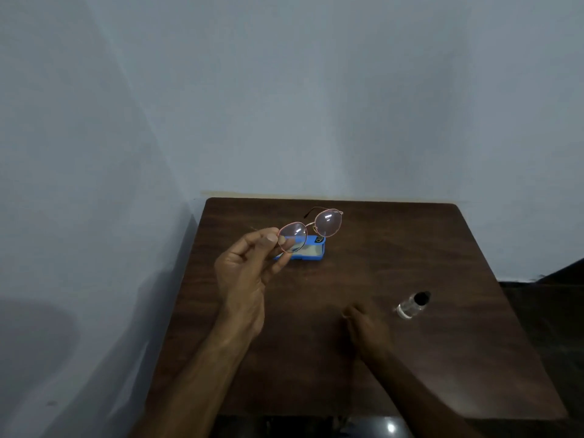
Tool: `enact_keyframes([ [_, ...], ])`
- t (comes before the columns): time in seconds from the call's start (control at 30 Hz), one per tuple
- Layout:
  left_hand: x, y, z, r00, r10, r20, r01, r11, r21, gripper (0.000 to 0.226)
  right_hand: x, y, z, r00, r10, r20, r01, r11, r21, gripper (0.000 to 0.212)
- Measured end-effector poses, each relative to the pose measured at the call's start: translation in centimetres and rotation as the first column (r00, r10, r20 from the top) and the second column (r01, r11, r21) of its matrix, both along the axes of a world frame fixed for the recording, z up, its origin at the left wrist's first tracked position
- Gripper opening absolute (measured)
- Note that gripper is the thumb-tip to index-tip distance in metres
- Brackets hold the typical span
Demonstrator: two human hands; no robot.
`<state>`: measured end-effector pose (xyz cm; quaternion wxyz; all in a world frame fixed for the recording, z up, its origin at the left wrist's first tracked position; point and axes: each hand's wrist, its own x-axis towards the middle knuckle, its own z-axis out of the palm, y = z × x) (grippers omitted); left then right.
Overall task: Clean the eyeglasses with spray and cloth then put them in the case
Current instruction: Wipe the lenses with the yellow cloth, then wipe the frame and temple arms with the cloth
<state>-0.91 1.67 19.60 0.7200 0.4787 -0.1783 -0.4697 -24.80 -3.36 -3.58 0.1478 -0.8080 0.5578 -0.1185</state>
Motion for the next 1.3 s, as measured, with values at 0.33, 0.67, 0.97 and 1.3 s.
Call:
enact_keyframes([
  [0.33,0.8,-0.1,-1.7,0.954,-0.088,0.287,0.113,0.991,-0.071,0.012,1.2,-0.2,4.5,0.830,-0.159,0.534,0.168,0.985,0.033,0.013],
  [0.67,1.5,0.0,0.8,0.743,-0.111,0.660,0.307,0.933,-0.187,0.049,3.0,-3.8,25.0,0.353,-0.062,0.934,-0.211,0.967,0.143,0.026],
  [0.97,0.2,-1.2,-0.2,0.777,0.045,0.627,0.055,0.989,-0.139,0.014,3.9,-2.9,25.4,0.415,0.161,0.895,-0.083,0.987,-0.139,0.024],
  [1.3,-0.5,-2.2,-3.4,0.865,0.010,0.501,-0.003,1.000,-0.014,0.016,-2.7,-3.0,20.4,0.651,-0.022,0.758,0.171,0.978,-0.118,0.044],
])
